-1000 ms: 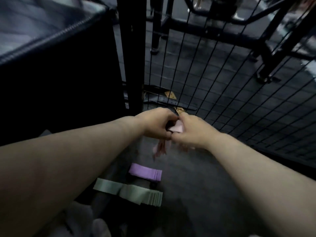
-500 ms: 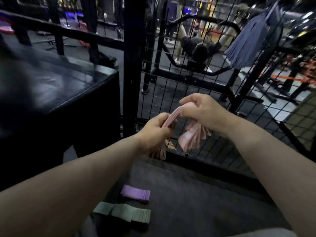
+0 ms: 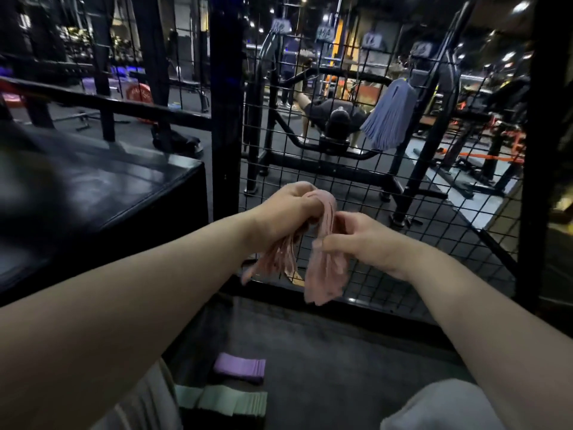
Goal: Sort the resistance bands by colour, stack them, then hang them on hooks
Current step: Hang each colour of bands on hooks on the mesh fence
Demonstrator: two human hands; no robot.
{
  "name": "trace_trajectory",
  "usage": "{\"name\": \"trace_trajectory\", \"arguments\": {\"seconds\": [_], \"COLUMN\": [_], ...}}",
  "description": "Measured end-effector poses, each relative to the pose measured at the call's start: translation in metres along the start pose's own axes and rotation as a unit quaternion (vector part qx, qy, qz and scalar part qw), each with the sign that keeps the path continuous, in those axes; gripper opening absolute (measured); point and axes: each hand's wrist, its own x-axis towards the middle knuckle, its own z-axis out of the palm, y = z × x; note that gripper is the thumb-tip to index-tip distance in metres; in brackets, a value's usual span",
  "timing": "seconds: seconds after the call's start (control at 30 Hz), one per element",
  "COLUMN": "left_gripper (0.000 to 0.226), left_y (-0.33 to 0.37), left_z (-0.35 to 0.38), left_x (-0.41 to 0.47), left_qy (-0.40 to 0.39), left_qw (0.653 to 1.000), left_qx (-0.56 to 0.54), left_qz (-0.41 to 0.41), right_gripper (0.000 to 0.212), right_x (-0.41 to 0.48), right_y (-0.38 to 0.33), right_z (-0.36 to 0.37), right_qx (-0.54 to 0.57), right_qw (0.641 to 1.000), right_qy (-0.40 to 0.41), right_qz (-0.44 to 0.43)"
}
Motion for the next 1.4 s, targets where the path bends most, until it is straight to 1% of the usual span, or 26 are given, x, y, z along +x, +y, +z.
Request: {"name": "trace_trajectory", "arguments": {"seconds": [0.03, 0.07, 0.2, 0.3, 0.37, 0.47, 0.53, 0.6, 0.73, 0.8, 0.83, 0.9, 0.93, 0.97, 1.03, 1.1, 1.13, 1.2, 1.23, 1.3, 1.4], "left_gripper": [0.010, 0.012, 0.017, 0.020, 0.013, 0.015, 0.016, 0.015, 0.014, 0.016, 0.019, 0.040, 0.047, 0.049, 0.041, 0.026, 0.020, 0.011, 0.010, 0.013, 0.016], "left_y": [0.005, 0.010, 0.028, 0.038, 0.040, 0.037, 0.032, 0.026, 0.014, 0.006, 0.003, -0.005, -0.008, -0.012, -0.014, -0.011, -0.008, -0.005, -0.004, -0.002, 0.008], "left_z": [0.002, 0.005, 0.008, 0.009, 0.008, 0.008, 0.007, 0.005, -0.001, -0.005, -0.007, -0.011, -0.012, -0.012, -0.012, -0.011, -0.009, -0.006, -0.005, -0.002, -0.004], "left_x": [-0.001, -0.003, -0.009, -0.012, -0.015, -0.019, -0.021, -0.021, -0.023, -0.023, -0.024, -0.026, -0.028, -0.029, -0.032, -0.032, -0.031, -0.029, -0.027, -0.023, -0.017], "left_qy": [-0.004, -0.006, -0.003, 0.007, 0.025, 0.029, 0.031, 0.037, 0.052, 0.064, 0.070, 0.083, 0.087, 0.088, 0.080, 0.057, 0.050, 0.041, 0.034, 0.022, 0.031], "left_qw": [1.000, 1.000, 1.000, 0.999, 0.998, 0.998, 0.996, 0.994, 0.993, 0.992, 0.991, 0.988, 0.988, 0.987, 0.989, 0.993, 0.995, 0.998, 0.999, 0.999, 0.998], "left_qx": [0.014, 0.026, 0.003, -0.034, -0.051, -0.056, -0.081, -0.104, -0.105, -0.107, -0.112, -0.118, -0.118, -0.118, -0.117, -0.095, -0.079, -0.028, 0.002, 0.032, 0.051], "left_qz": [0.000, 0.004, 0.015, 0.008, 0.012, 0.016, 0.008, 0.000, -0.008, -0.022, -0.030, -0.047, -0.054, -0.057, -0.051, -0.033, -0.028, -0.025, -0.022, -0.016, -0.013], "right_gripper": [0.025, 0.030, 0.056, 0.060, 0.063, 0.055, 0.049, 0.043, 0.027, 0.024, 0.024, 0.019, 0.017, 0.016, 0.016, 0.018, 0.025, 0.055, 0.065, 0.074, 0.098], "right_x": [-0.004, -0.006, -0.015, -0.020, -0.025, -0.032, -0.035, -0.037, -0.039, -0.040, -0.039, -0.037, -0.036, -0.034, -0.030, -0.026, -0.024, -0.021, -0.020, -0.015, -0.003], "right_y": [-0.002, -0.004, -0.009, -0.004, 0.000, 0.006, 0.010, 0.013, 0.011, 0.007, 0.005, 0.002, 0.002, 0.002, 0.004, 0.006, 0.005, -0.002, -0.008, -0.015, -0.021], "right_z": [-0.001, -0.002, -0.002, -0.001, -0.002, -0.004, -0.003, -0.002, -0.004, -0.005, -0.006, -0.009, -0.011, -0.012, -0.013, -0.009, -0.005, 0.003, 0.007, 0.013, 0.013], "right_qx": [0.017, 0.038, 0.112, 0.172, 0.204, 0.209, 0.201, 0.216, 0.238, 0.236, 0.232, 0.234, 0.237, 0.238, 0.205, 0.114, 0.060, -0.008, -0.011, 0.007, -0.005], "right_qw": [1.000, 0.999, 0.992, 0.984, 0.979, 0.978, 0.979, 0.976, 0.971, 0.972, 0.972, 0.972, 0.971, 0.971, 0.978, 0.990, 0.995, 0.998, 0.999, 1.000, 0.999], "right_qy": [-0.001, 0.004, 0.026, 0.021, 0.007, -0.002, -0.014, -0.018, -0.003, 0.010, 0.016, 0.016, 0.012, 0.006, -0.023, -0.056, -0.062, -0.041, -0.025, 0.005, 0.046], "right_qz": [-0.011, -0.021, -0.054, -0.048, -0.025, -0.014, -0.008, -0.005, 0.016, 0.022, 0.024, 0.021, 0.021, 0.024, 0.038, 0.054, 0.059, 0.046, 0.023, -0.014, -0.024]}}
